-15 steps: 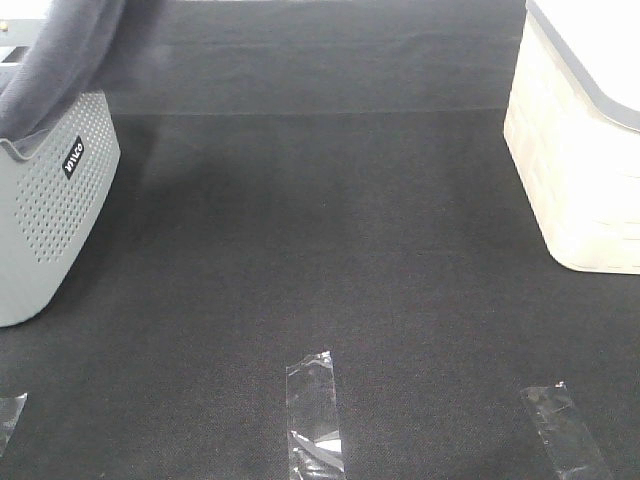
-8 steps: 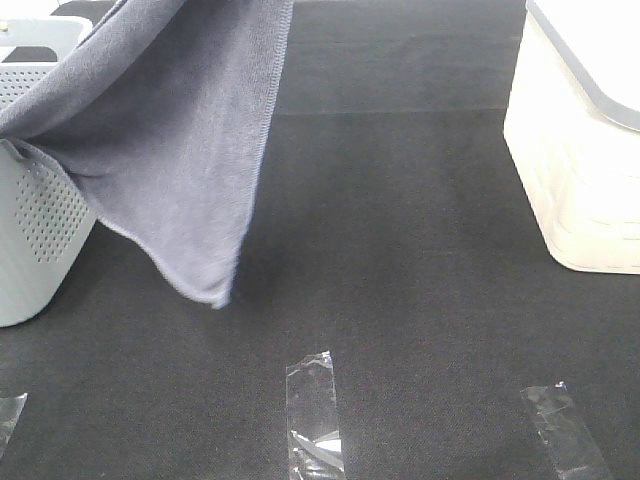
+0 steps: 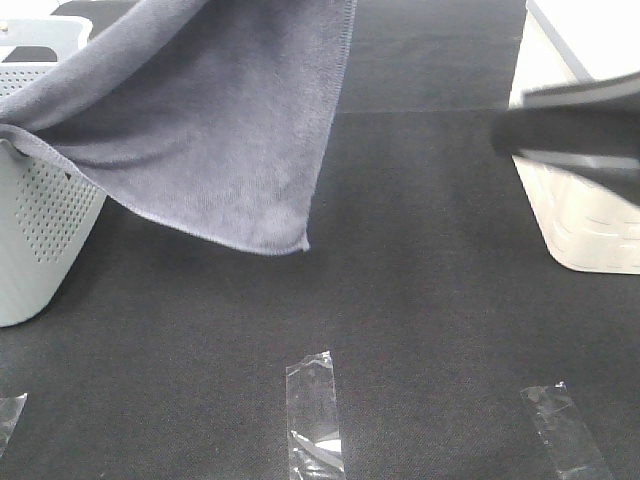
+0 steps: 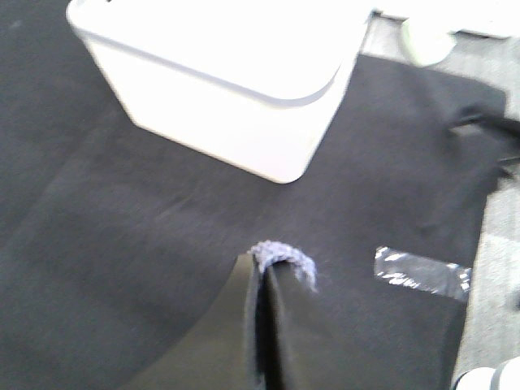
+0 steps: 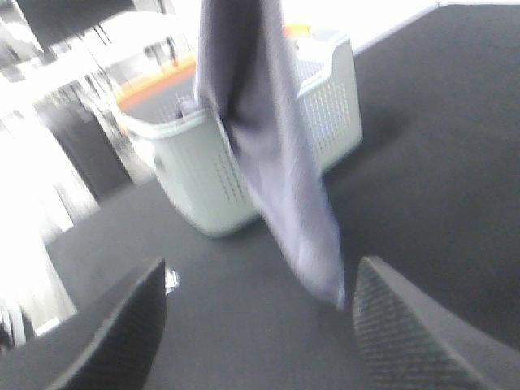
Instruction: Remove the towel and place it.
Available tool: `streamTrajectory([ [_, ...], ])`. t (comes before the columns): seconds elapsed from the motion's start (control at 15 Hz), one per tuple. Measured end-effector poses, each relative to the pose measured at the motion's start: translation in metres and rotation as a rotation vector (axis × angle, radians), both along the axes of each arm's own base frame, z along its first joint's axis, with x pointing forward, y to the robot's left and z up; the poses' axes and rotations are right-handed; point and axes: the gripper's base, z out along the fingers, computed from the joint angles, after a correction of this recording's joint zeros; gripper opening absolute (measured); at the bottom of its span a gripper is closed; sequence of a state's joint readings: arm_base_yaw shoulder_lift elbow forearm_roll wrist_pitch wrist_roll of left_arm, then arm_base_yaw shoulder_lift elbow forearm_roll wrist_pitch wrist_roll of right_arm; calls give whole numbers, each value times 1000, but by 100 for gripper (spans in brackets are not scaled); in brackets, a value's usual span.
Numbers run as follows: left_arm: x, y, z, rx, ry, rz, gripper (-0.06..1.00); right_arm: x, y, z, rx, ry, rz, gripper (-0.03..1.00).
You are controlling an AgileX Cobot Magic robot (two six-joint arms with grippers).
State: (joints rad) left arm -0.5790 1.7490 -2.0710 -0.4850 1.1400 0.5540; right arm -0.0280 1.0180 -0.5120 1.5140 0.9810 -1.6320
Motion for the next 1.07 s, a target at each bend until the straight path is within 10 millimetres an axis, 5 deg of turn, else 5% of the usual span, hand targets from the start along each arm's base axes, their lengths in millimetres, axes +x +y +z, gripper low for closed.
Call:
streamTrajectory([
  [0.27, 1, -2, 2, -19, -36, -19, 0, 34, 5, -27, 66, -3, 40, 63],
  [0.67, 3, -2, 5, -47, -63, -3, 0, 53, 53, -81, -88, 14, 210, 63],
  [1.07, 4, -3, 7, -63, -72, 3, 0, 92, 66, -125, -100, 156, 228, 66],
])
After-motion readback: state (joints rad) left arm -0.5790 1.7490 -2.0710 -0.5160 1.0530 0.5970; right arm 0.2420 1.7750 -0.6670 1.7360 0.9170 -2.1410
